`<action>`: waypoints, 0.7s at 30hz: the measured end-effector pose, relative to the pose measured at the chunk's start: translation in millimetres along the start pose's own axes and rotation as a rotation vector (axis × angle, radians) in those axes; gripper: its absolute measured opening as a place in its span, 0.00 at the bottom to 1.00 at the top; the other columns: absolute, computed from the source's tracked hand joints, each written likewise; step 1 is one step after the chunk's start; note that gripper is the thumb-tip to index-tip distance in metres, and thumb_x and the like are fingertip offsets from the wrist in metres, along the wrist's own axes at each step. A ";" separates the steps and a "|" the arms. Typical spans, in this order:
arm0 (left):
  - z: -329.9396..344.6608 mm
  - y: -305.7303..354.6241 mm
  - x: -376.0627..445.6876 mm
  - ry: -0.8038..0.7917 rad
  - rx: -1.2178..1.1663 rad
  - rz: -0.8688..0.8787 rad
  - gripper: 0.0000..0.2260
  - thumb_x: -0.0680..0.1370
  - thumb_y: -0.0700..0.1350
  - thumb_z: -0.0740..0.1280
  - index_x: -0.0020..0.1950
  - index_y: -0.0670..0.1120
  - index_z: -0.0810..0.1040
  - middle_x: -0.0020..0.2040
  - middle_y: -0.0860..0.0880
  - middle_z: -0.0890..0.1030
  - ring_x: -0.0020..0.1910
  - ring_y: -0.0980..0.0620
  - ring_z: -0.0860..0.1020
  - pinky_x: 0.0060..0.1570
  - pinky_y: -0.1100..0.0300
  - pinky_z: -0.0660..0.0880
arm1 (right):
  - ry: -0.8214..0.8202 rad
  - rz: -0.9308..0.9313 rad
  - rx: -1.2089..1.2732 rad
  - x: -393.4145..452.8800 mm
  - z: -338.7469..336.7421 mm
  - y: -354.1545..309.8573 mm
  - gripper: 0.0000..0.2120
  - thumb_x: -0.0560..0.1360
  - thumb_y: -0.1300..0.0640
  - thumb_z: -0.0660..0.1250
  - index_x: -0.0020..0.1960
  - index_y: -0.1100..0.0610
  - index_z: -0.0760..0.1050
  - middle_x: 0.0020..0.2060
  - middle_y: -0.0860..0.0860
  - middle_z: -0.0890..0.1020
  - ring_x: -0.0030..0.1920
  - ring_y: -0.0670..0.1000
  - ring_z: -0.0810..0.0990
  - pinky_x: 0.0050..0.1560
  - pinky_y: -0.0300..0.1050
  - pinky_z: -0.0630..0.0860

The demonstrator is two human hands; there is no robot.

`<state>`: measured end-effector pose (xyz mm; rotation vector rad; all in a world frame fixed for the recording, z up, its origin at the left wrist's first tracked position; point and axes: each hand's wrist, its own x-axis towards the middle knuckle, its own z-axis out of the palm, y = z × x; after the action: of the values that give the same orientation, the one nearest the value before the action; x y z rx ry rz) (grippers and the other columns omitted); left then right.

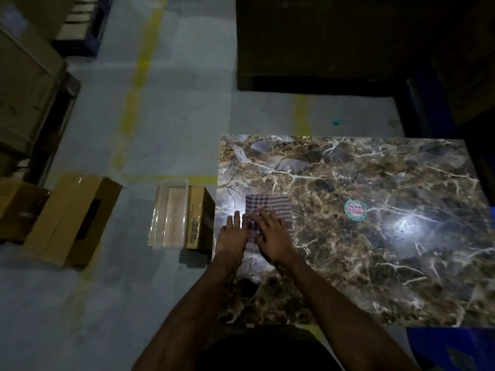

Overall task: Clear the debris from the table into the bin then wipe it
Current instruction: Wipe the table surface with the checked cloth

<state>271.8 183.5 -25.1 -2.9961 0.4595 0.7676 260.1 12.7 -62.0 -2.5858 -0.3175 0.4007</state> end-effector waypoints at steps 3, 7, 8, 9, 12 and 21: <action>0.6 -1.9 3.9 0.001 -0.021 -0.004 0.36 0.81 0.38 0.65 0.83 0.40 0.47 0.83 0.37 0.51 0.80 0.35 0.56 0.70 0.44 0.69 | -0.050 -0.075 -0.020 -47.9 10.6 10.3 0.29 0.84 0.44 0.56 0.83 0.42 0.54 0.84 0.47 0.53 0.83 0.59 0.51 0.79 0.62 0.55; 4.2 -3.7 4.4 0.000 -0.002 -0.009 0.38 0.80 0.40 0.67 0.83 0.40 0.47 0.83 0.37 0.51 0.80 0.35 0.56 0.68 0.44 0.70 | -0.084 -0.084 -0.062 -68.4 -9.5 38.7 0.29 0.83 0.37 0.55 0.82 0.36 0.52 0.83 0.44 0.55 0.83 0.56 0.53 0.77 0.58 0.57; 4.0 -2.5 4.3 0.000 -0.006 -0.010 0.36 0.82 0.40 0.65 0.83 0.40 0.47 0.83 0.37 0.51 0.80 0.35 0.56 0.69 0.43 0.70 | -0.065 -0.047 -0.060 -60.9 -16.2 41.5 0.29 0.82 0.37 0.55 0.82 0.37 0.54 0.83 0.45 0.56 0.83 0.56 0.53 0.77 0.59 0.58; 4.2 -0.9 4.2 -0.001 -0.012 -0.011 0.35 0.83 0.41 0.63 0.83 0.40 0.46 0.83 0.36 0.50 0.81 0.35 0.56 0.69 0.43 0.70 | -0.041 -0.006 -0.055 -50.9 -21.3 41.8 0.30 0.82 0.38 0.56 0.82 0.39 0.56 0.83 0.47 0.58 0.83 0.57 0.53 0.77 0.60 0.59; 7.6 2.0 3.0 0.014 0.006 -0.010 0.34 0.84 0.41 0.61 0.83 0.40 0.45 0.83 0.36 0.48 0.81 0.35 0.54 0.70 0.42 0.68 | -0.021 0.080 -0.017 -18.9 -25.4 30.7 0.31 0.81 0.38 0.53 0.83 0.43 0.58 0.83 0.51 0.58 0.83 0.60 0.52 0.79 0.63 0.58; 20.7 0.5 5.7 0.047 -0.012 -0.004 0.33 0.84 0.37 0.60 0.84 0.40 0.44 0.83 0.36 0.47 0.81 0.34 0.54 0.69 0.41 0.69 | -0.089 -0.092 -0.055 -73.1 4.2 21.0 0.27 0.84 0.36 0.48 0.82 0.35 0.50 0.84 0.43 0.51 0.83 0.55 0.49 0.79 0.57 0.52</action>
<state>266.8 183.2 -46.0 -3.0310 0.4511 0.7043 193.9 -24.8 -60.0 -2.5993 -0.4826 0.4814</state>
